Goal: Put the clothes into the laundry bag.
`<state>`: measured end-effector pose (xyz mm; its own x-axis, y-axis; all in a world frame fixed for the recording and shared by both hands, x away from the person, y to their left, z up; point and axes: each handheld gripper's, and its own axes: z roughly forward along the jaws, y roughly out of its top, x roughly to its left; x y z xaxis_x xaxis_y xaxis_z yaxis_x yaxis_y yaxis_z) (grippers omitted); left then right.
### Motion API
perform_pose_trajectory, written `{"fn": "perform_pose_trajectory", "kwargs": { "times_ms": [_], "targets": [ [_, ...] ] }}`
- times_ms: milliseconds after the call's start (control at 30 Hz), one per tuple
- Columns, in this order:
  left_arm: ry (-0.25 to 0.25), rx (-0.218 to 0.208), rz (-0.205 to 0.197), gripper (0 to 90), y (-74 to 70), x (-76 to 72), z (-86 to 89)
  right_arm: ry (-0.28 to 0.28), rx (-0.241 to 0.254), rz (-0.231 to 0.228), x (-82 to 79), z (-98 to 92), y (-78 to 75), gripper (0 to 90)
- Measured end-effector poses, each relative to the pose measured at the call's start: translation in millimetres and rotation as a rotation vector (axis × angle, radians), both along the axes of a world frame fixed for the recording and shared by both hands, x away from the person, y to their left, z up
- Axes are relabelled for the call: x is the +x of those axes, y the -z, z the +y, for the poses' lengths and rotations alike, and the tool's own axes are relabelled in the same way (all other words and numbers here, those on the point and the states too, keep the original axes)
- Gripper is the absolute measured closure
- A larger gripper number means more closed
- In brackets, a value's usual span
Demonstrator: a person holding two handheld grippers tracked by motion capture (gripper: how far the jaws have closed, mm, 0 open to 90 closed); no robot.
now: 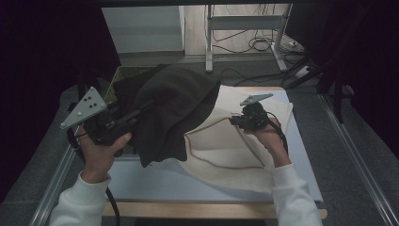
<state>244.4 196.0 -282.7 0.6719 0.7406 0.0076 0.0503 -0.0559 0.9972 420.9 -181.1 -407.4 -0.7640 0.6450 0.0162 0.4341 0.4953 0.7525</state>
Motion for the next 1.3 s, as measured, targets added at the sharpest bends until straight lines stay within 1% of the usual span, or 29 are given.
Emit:
{"fn": "perform_pose_trajectory", "kwargs": {
  "times_ms": [400,567,733,800,900,1100,1300],
  "targets": [
    [0.035,-0.002,0.008,71.2,6.9,-3.7,-9.3,0.001,0.001,-0.001,0.6,-0.8,0.1,85.7],
    [0.056,0.003,0.009,71.1,8.6,-5.5,-15.3,0.001,0.000,-0.002,0.9,-0.4,0.7,85.7],
    [0.085,-0.004,0.015,71.1,9.2,-8.4,-21.7,0.003,0.004,-0.002,1.4,-1.6,0.7,85.7],
    [0.092,0.007,0.013,71.2,9.0,-9.4,-25.5,0.003,0.005,-0.001,1.7,-2.1,0.8,85.7],
    [0.101,0.014,0.012,71.1,9.0,-10.7,-29.3,0.005,0.008,-0.001,1.3,-2.0,0.5,85.7],
    [0.126,0.004,0.021,71.1,11.0,-13.7,-34.0,0.002,0.006,-0.007,1.6,-2.9,0.2,85.7],
    [0.161,0.000,0.016,71.1,10.2,-20.5,-40.9,0.001,0.005,-0.010,2.1,-3.3,0.2,85.7]
  ]
}}
